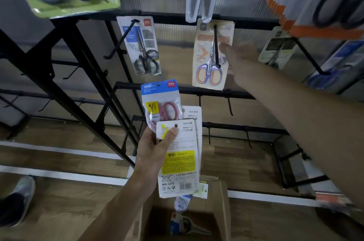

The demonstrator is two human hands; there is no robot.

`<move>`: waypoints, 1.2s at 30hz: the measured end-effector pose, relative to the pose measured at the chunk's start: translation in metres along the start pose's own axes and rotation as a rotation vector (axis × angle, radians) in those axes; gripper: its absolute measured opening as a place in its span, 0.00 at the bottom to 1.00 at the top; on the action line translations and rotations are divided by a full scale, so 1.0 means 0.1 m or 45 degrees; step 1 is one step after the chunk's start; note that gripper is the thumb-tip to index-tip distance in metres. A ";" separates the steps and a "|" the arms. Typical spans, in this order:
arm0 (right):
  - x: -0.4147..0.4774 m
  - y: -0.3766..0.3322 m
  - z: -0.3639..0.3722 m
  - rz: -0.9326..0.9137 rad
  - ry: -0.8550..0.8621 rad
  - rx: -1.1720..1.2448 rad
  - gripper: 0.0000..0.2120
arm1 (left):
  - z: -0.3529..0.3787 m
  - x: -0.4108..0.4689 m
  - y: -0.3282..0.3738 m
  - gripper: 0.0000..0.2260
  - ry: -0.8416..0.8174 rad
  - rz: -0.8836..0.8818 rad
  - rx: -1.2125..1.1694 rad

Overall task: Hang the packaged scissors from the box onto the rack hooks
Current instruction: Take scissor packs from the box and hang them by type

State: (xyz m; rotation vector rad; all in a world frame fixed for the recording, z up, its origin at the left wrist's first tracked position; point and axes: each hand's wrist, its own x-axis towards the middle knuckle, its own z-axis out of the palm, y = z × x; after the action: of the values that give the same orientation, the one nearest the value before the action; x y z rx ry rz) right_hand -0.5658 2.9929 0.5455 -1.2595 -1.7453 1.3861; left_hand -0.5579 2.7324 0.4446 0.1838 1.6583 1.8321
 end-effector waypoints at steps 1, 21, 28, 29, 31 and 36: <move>0.05 0.00 0.00 -0.012 0.011 -0.040 0.10 | 0.00 0.00 0.01 0.11 -0.013 0.002 0.005; -1.31 1.30 -0.84 0.182 -0.452 -0.191 0.08 | 0.70 -0.08 -0.23 0.11 -0.004 -0.210 -0.003; -1.32 1.41 -0.98 0.194 -0.160 -0.075 0.11 | 0.85 -0.12 -0.26 0.12 -0.015 -0.266 -0.028; -1.29 1.41 -0.99 0.242 -0.115 -0.035 0.11 | 0.85 -0.11 -0.27 0.11 0.006 -0.273 -0.021; -1.25 1.36 -1.02 0.274 -0.055 0.026 0.06 | 0.85 -0.06 -0.28 0.12 0.080 -0.272 -0.007; -1.25 1.13 -1.15 -0.042 0.141 0.078 0.10 | 0.83 0.01 -0.35 0.08 0.191 -0.217 0.035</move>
State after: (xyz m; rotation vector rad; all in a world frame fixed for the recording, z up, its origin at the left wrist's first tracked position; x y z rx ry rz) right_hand -0.3816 2.9273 0.4873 -1.2446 -1.6304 1.3156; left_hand -0.5038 2.8022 0.4274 -0.0835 1.7443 1.7315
